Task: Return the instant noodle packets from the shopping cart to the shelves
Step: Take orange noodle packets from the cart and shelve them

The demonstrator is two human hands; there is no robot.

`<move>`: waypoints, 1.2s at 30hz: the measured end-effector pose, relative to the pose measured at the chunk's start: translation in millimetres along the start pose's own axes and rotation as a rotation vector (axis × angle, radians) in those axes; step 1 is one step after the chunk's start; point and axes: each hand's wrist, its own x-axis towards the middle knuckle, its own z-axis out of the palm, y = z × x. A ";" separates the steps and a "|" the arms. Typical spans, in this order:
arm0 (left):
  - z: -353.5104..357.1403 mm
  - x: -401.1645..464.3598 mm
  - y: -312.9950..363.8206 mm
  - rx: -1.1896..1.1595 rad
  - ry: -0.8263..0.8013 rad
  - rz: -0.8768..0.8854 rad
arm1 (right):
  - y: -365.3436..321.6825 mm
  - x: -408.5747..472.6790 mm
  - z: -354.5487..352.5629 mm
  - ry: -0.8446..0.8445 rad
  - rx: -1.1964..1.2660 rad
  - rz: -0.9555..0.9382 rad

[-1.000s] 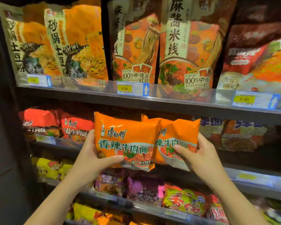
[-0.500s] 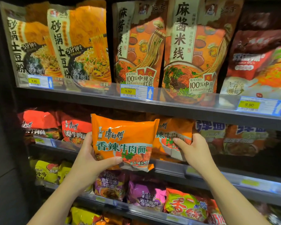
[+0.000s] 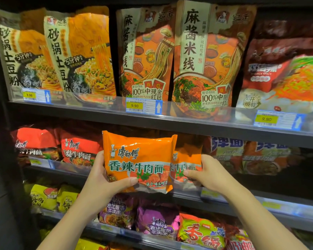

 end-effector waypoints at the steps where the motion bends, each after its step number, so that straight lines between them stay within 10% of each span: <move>1: 0.1 0.8 -0.6 -0.005 -0.001 0.000 | 1.1 0.9 2.5 0.005 -0.030 0.010; 10: 7.6 5.6 -3.8 -0.031 -0.018 0.001 | -15.9 -3.2 16.3 0.229 -0.457 0.168; 24: 50.0 37.6 -12.6 -0.004 -0.151 -0.002 | -31.2 -55.1 -8.3 0.104 -0.132 -0.147; 36: 85.6 56.5 -22.9 0.596 -0.110 0.056 | -1.4 -40.1 7.4 0.269 -0.280 -0.011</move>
